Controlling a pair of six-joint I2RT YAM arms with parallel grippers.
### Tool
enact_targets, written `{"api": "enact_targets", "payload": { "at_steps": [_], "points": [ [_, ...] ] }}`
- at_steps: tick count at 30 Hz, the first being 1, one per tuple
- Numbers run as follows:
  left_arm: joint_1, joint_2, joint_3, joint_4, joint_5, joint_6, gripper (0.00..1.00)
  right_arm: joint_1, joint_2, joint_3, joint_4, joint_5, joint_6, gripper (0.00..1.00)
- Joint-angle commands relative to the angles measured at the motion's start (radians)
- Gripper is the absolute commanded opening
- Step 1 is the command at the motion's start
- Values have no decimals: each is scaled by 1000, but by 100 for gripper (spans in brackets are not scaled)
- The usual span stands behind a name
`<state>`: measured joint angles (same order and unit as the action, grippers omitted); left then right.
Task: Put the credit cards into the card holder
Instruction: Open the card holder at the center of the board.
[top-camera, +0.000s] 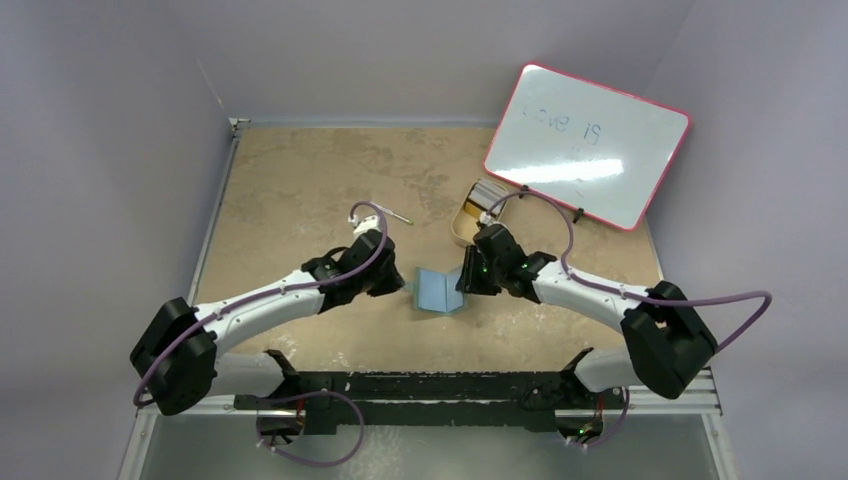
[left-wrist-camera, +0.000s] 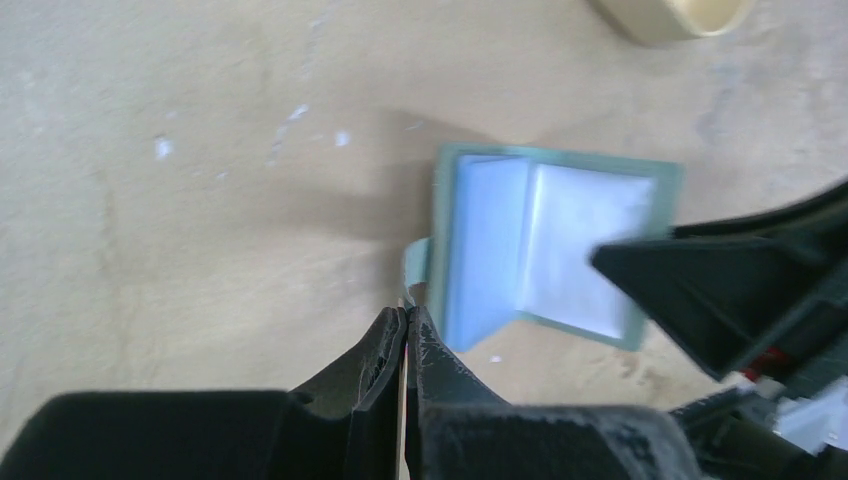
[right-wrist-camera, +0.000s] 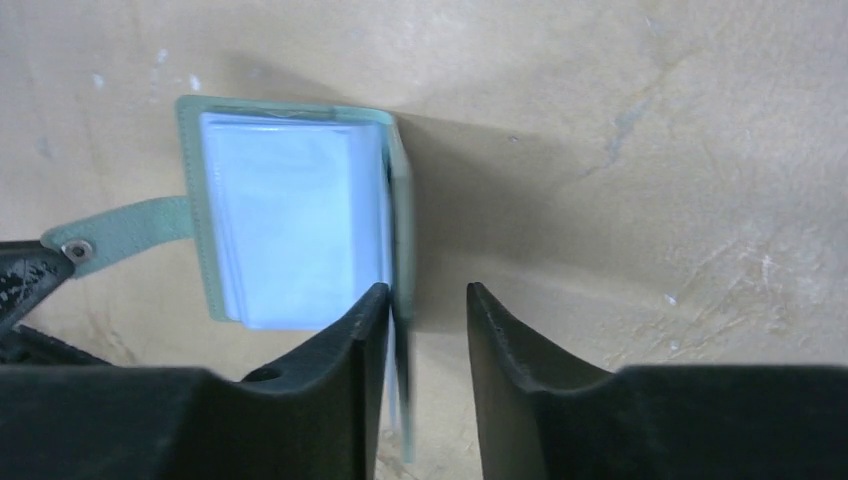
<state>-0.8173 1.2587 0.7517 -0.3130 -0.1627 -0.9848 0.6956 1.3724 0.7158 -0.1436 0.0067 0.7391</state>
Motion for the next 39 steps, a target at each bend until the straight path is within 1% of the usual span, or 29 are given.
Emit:
{"api": "enact_targets", "payload": {
  "at_steps": [1, 6, 8, 11, 15, 20, 25, 31, 35, 39],
  "points": [
    [15, 16, -59, -11, -34, -1, 0, 4, 5, -56, 3, 51, -4, 33],
    [23, 43, -82, -3, -37, -14, 0, 4, 17, -92, 40, 54, 2, 26],
    [23, 41, -77, 6, -19, -16, 6, 4, 20, -90, 43, 49, -2, 26],
    [24, 12, -56, 2, -6, -26, 17, 4, 11, -78, 30, 41, -10, 31],
    [24, -25, -12, -13, -6, -30, 32, 4, -32, -53, -5, 37, -12, 45],
    [24, -34, 46, -9, 23, -13, 40, 4, -66, 7, -88, 52, -23, 51],
    [25, -44, 63, 3, 28, -4, 43, 4, -89, 69, -141, 87, -57, 52],
    [25, -23, 27, 90, 89, 0, 41, 4, -63, 115, -153, 103, -84, 51],
    [25, 30, 15, 98, 93, 9, 41, 4, -53, 95, -120, 81, -84, 50],
    [24, 77, -2, 97, 98, 27, 44, 4, -48, 46, -81, 74, -69, 47]
  ]
}}
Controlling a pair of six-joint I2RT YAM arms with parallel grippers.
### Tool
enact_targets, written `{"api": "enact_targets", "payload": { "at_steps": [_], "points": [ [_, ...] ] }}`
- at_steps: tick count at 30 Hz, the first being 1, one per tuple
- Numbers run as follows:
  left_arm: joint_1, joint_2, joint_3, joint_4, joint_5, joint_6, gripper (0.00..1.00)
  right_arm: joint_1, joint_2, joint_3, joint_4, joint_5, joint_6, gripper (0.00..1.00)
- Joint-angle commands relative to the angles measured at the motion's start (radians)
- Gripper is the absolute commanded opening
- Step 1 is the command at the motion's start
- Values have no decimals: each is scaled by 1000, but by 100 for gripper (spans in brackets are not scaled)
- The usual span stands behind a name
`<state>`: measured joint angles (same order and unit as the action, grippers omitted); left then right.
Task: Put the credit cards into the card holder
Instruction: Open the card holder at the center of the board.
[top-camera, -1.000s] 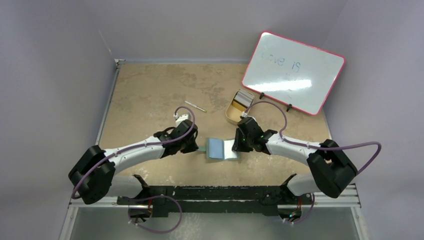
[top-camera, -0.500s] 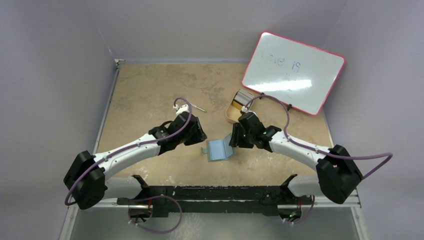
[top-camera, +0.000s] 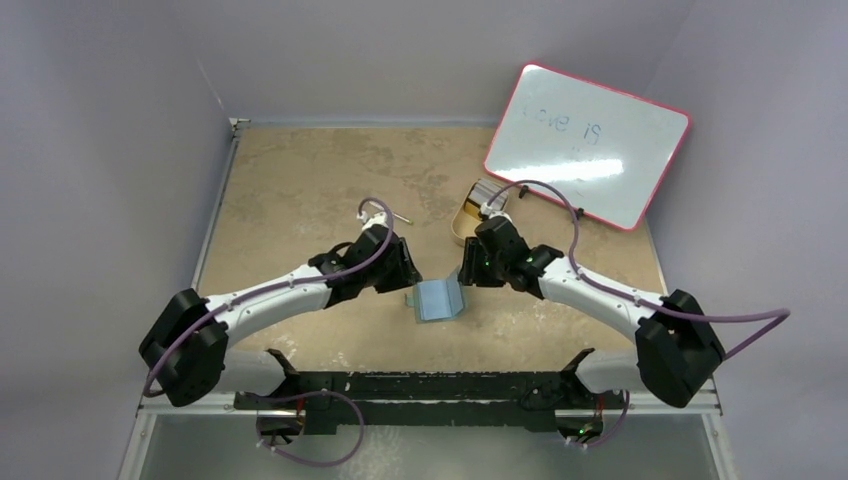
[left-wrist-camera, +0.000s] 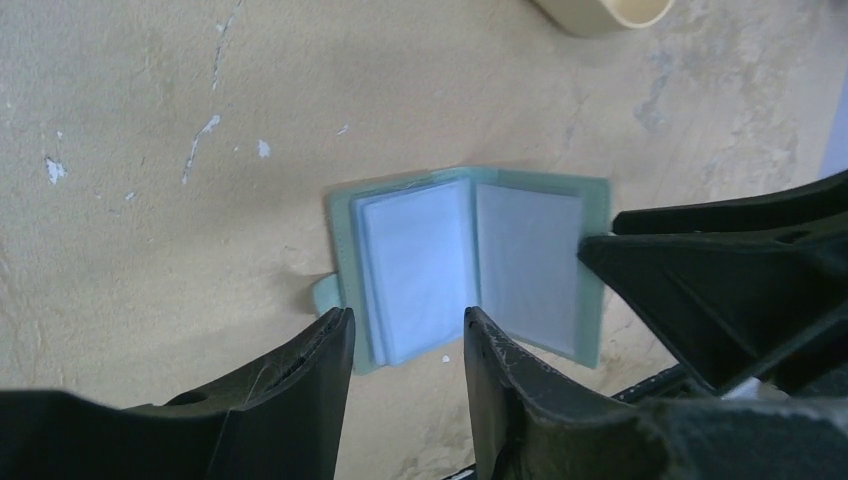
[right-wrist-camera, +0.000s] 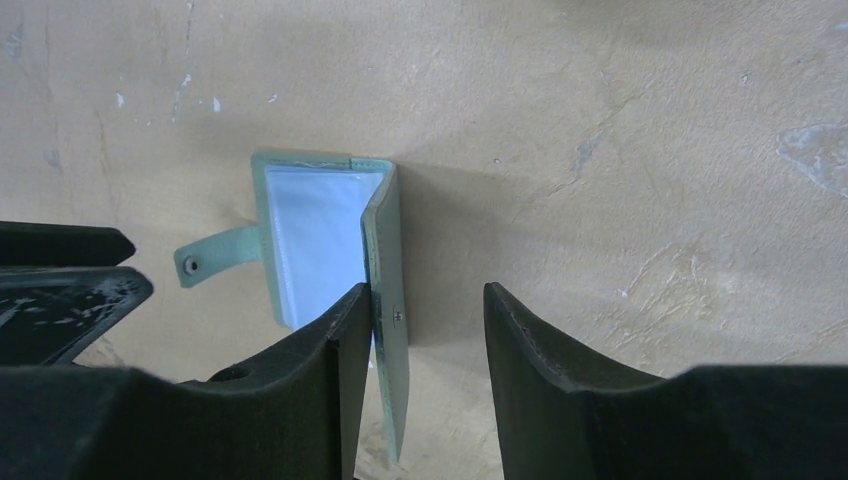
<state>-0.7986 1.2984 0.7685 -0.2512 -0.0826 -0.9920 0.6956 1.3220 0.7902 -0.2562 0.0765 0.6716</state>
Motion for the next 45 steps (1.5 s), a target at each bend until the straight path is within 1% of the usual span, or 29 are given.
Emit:
{"api": "enact_targets", "payload": {
  "at_steps": [1, 5, 11, 18, 19, 21, 25, 27, 28, 29, 30, 32, 33, 36, 45],
  "points": [
    [6, 49, -25, 38, 18, 40, 45, 4, 4, -40, 41, 7, 4, 46],
    [6, 87, -57, 77, 43, 55, 50, 4, 15, -77, 65, 13, 12, 41],
    [6, 135, -97, 175, 83, 57, 53, 3, 32, -118, 101, 27, 19, 34],
    [6, 174, -117, 255, 104, 52, 54, 3, 27, -154, 129, 31, 20, 31],
    [6, 178, -116, 261, 106, 52, 52, 2, 26, -156, 129, 34, 20, 31],
    [6, 179, -115, 277, 119, 51, 45, 2, 25, -161, 131, 38, 20, 31],
    [6, 165, -114, 285, 142, 47, 22, 2, 28, -167, 141, 35, 23, 31],
    [6, 151, -113, 268, 134, 45, 16, 2, 31, -164, 137, 32, 23, 31],
    [6, 143, -114, 258, 127, 44, 16, 3, 31, -160, 133, 31, 25, 31],
    [7, 134, -115, 250, 121, 44, 18, 2, 30, -155, 129, 31, 25, 32],
    [6, 126, -118, 246, 121, 44, 22, 2, 28, -150, 126, 30, 25, 32],
    [6, 108, -121, 247, 123, 41, 35, 3, 23, -142, 121, 24, 23, 32],
    [6, 98, -124, 256, 131, 36, 40, 2, 20, -140, 121, 20, 23, 32],
    [6, 82, -135, 302, 154, 25, 48, 2, 15, -135, 122, 13, 23, 32],
    [6, 149, -134, 362, 193, 20, 53, 2, 17, -133, 125, 11, 34, 32]
  ]
}}
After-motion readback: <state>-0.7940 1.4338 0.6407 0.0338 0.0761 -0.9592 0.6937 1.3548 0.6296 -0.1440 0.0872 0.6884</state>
